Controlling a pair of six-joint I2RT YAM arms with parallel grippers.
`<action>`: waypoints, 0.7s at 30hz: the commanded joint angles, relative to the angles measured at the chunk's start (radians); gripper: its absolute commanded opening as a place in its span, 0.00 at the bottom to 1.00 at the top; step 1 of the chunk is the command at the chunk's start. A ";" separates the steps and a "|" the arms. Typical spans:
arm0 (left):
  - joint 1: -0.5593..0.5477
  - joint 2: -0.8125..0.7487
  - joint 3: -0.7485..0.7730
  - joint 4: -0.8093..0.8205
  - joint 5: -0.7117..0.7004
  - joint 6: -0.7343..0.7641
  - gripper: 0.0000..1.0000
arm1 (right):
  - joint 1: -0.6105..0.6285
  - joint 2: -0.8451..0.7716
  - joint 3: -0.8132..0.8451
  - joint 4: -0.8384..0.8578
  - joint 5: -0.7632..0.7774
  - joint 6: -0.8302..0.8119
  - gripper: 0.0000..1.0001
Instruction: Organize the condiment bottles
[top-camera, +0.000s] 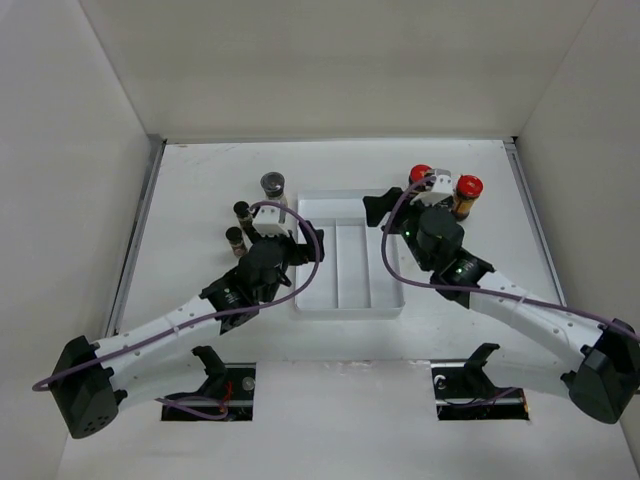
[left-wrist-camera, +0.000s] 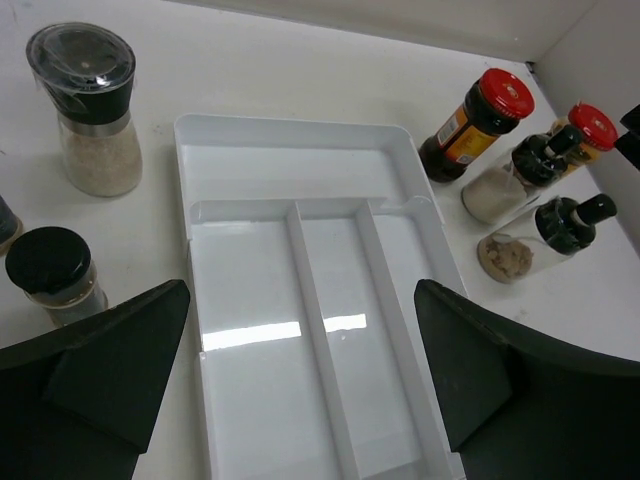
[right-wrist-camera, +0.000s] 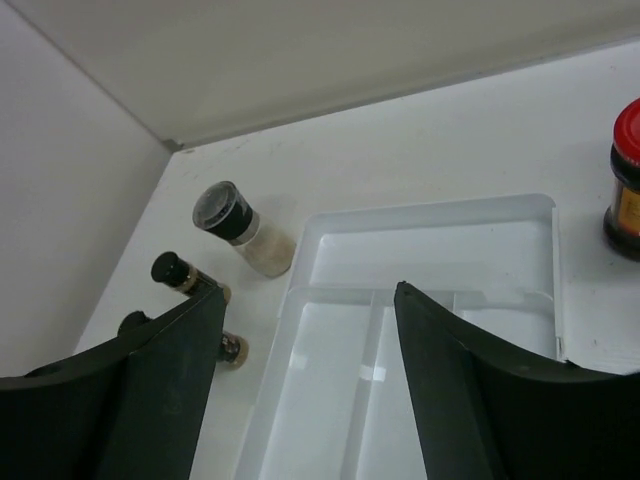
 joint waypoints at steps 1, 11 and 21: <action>-0.006 -0.005 0.030 0.045 0.009 0.015 1.00 | -0.005 0.005 0.067 -0.004 -0.009 -0.019 0.74; 0.005 -0.005 -0.053 0.181 0.086 0.041 1.00 | -0.106 0.085 0.142 -0.166 0.023 -0.046 0.11; 0.037 0.001 -0.134 0.290 0.116 0.025 1.00 | -0.341 0.267 0.314 -0.309 0.086 -0.134 0.32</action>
